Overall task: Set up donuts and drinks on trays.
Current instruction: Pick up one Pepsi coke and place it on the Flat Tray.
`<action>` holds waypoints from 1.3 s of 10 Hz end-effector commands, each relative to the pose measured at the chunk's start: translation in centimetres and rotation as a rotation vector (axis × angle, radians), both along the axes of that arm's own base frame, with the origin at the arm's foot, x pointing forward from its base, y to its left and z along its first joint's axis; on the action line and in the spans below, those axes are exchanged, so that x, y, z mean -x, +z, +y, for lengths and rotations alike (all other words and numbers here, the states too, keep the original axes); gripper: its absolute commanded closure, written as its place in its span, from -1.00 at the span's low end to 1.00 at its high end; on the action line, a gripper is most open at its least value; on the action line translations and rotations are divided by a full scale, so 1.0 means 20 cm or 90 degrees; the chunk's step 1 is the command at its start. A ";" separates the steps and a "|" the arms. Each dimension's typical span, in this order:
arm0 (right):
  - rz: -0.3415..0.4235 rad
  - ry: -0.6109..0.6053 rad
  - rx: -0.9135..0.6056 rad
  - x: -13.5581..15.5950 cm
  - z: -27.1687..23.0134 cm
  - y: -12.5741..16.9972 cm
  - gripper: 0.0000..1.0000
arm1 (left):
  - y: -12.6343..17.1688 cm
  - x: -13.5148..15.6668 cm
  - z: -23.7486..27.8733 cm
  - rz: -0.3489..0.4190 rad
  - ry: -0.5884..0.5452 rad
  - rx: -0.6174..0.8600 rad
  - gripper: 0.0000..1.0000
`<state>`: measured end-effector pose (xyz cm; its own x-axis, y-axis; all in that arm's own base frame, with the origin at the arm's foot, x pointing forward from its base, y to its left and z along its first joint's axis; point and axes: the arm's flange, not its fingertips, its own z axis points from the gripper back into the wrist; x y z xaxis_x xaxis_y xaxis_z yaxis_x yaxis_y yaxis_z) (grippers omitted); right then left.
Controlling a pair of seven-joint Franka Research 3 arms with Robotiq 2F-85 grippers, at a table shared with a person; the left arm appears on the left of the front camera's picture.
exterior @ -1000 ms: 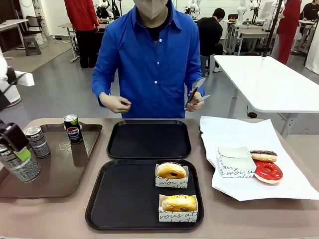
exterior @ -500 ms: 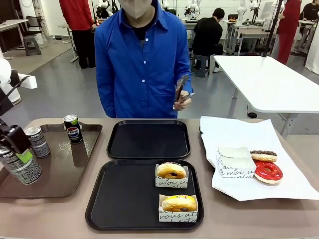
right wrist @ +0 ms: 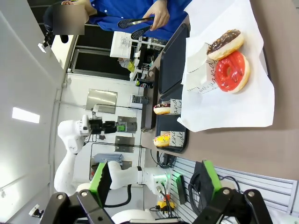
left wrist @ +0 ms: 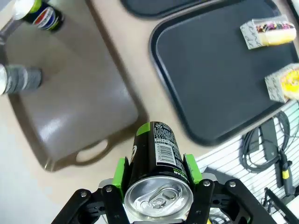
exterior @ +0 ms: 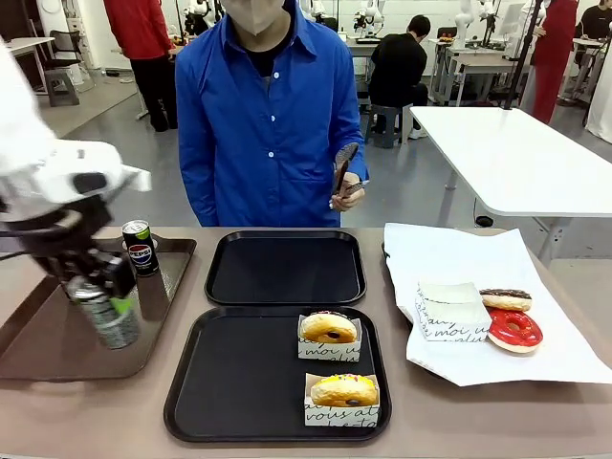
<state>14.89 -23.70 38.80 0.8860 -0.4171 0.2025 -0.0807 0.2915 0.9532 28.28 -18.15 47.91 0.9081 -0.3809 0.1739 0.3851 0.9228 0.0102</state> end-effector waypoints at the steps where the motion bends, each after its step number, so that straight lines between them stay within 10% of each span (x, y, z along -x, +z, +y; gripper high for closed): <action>1: -0.016 -0.002 -0.001 -0.01 0.00 0.00 -1.00 | -0.03 -0.18 -0.19 -0.004 0.009 0.005 -0.16; 10: -0.016 -0.002 -0.001 -0.01 0.00 0.00 -1.00 | -0.48 -0.33 -0.55 0.042 0.011 -0.005 -0.16; 11: -0.016 -0.002 -0.001 -0.01 0.00 0.00 -1.00 | -0.47 -0.32 -0.54 0.049 0.009 0.000 -1.00; 13: -0.016 -0.002 -0.001 -0.01 0.00 0.00 -1.00 | -0.41 -0.31 -0.53 0.057 0.008 0.017 -1.00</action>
